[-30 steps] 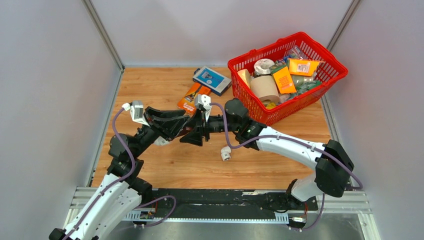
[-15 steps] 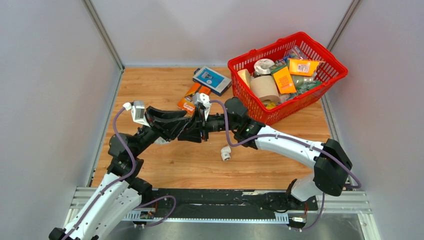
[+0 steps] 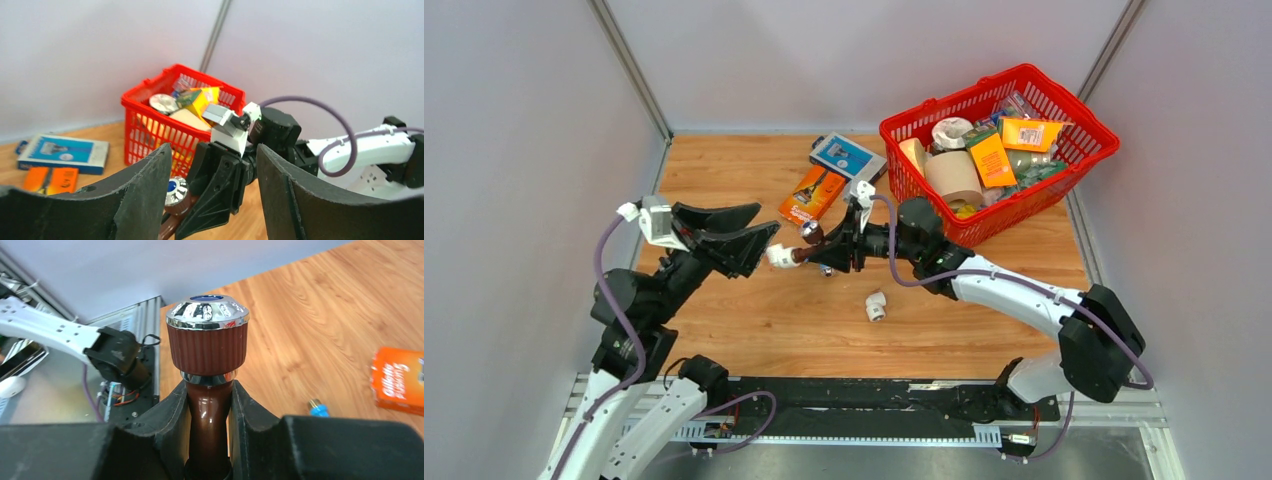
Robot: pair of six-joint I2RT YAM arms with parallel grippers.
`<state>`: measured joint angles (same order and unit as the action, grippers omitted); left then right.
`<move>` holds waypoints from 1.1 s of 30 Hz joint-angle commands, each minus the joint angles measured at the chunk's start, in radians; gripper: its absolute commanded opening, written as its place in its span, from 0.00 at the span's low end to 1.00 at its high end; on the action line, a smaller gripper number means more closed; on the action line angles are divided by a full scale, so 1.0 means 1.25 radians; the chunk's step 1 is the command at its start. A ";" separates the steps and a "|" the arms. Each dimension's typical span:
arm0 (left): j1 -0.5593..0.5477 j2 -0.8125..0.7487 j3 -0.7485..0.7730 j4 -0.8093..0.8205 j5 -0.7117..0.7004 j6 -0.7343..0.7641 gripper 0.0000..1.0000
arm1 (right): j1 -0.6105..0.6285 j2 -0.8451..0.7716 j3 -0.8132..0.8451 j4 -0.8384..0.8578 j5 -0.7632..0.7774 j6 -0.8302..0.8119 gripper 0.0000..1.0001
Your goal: Install the water faucets
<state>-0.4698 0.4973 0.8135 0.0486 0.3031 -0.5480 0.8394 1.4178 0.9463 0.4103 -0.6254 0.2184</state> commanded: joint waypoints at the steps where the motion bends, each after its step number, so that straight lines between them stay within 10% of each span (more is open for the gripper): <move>1: -0.002 -0.001 0.055 -0.158 -0.094 0.055 0.71 | -0.055 -0.062 -0.006 0.051 0.024 0.007 0.00; 13: 0.013 -0.038 -0.105 -0.080 -0.111 0.051 0.75 | -0.155 -0.254 -0.164 0.286 0.021 0.090 0.00; 25: 0.083 0.115 -0.335 0.723 0.144 -0.456 0.81 | -0.155 -0.295 -0.212 0.456 -0.017 0.174 0.00; 33: 0.083 0.178 -0.305 0.794 0.171 -0.482 0.80 | -0.141 -0.249 -0.195 0.509 -0.052 0.212 0.00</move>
<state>-0.3714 0.7151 0.3939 0.8783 0.4767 -1.0946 0.6518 1.0855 0.6727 0.9260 -0.6590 0.4290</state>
